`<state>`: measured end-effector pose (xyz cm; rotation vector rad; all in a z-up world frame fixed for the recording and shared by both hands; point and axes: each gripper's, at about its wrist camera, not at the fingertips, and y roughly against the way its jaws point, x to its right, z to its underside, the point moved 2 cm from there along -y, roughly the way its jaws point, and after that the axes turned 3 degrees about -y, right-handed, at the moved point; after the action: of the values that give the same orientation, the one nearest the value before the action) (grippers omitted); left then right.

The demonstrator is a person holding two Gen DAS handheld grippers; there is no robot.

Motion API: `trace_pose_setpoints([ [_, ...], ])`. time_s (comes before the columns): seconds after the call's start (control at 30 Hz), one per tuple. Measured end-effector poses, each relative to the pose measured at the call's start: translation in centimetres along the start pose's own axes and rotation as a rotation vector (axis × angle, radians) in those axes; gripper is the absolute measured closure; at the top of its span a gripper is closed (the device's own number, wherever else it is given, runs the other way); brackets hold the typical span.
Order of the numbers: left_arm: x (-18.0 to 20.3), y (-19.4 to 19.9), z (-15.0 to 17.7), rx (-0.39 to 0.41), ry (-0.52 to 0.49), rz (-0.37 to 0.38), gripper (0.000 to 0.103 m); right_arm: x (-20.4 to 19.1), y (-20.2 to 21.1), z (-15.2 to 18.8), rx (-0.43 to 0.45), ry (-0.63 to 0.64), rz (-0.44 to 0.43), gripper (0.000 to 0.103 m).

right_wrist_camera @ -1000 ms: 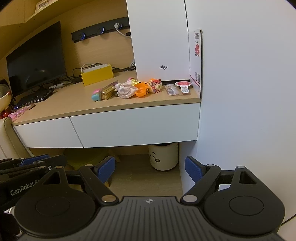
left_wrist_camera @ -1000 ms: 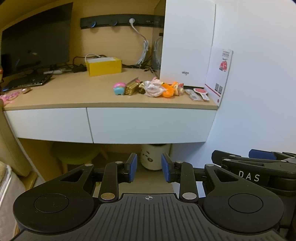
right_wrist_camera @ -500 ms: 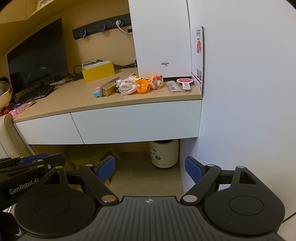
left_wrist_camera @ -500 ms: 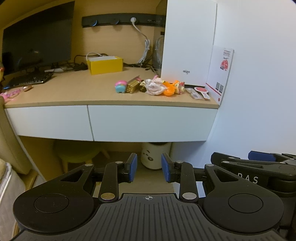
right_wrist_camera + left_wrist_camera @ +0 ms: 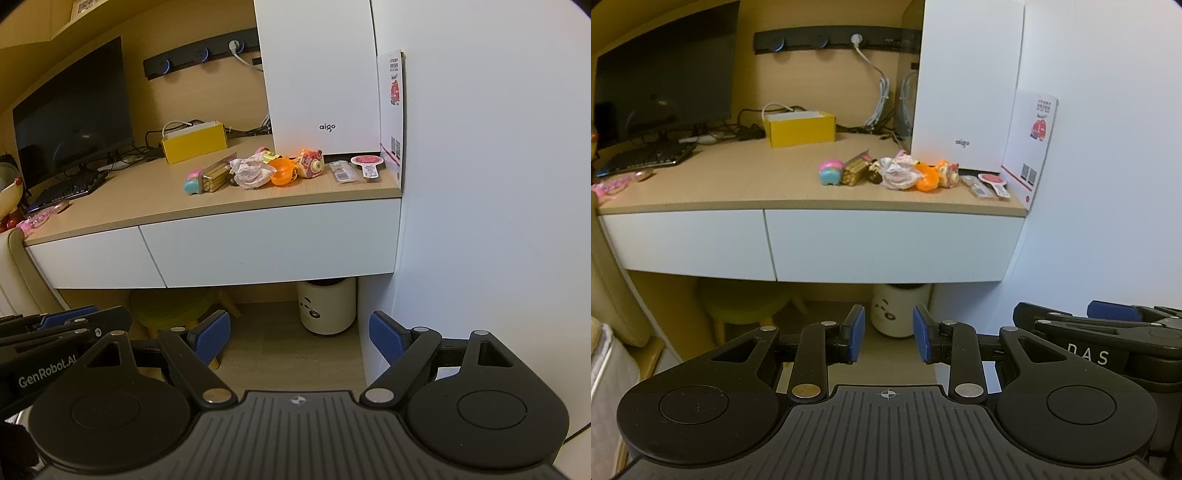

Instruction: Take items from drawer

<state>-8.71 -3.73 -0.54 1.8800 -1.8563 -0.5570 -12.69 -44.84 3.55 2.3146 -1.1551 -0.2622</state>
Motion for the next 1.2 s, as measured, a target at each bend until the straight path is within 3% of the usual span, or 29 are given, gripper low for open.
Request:
trace_pose_setpoints([
  [0.87,1.1,-0.9,-0.3,-0.002,-0.021,0.033,0.072,0.3,-0.2,-0.2,-0.001,-0.007,0.012,0.020],
  [1.2,1.1,-1.9,-0.5,-0.017,0.018,0.090,0.084,0.7,-0.3,-0.2,0.000,-0.017,0.022,0.020],
])
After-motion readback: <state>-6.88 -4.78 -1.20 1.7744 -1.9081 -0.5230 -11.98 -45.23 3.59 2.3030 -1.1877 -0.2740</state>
